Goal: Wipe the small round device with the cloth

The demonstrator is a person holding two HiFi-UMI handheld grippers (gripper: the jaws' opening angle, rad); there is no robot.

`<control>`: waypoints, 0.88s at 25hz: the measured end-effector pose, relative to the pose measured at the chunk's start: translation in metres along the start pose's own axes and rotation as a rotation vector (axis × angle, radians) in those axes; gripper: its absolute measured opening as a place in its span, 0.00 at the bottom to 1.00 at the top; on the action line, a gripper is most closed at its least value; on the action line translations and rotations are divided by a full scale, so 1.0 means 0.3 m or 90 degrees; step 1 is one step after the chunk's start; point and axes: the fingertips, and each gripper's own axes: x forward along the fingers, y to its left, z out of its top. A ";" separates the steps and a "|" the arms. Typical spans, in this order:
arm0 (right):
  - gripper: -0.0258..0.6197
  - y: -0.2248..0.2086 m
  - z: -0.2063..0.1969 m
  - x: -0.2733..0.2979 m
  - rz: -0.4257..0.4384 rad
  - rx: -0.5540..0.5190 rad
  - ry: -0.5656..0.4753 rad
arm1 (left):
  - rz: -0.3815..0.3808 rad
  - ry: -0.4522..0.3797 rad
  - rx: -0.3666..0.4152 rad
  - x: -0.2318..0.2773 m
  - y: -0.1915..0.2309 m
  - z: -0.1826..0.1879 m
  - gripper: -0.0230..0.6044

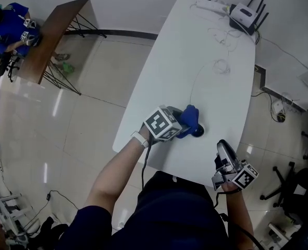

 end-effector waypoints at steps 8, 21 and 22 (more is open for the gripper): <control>0.23 -0.032 0.009 0.023 -0.011 0.009 0.004 | -0.105 0.015 -0.163 0.116 0.110 -0.053 0.30; 0.23 -0.007 -0.018 0.017 -0.008 0.002 0.019 | 0.005 0.108 -0.194 0.124 0.183 -0.161 0.30; 0.23 -0.006 -0.023 0.014 -0.008 0.004 0.019 | 0.006 0.128 -0.189 0.128 0.170 -0.182 0.30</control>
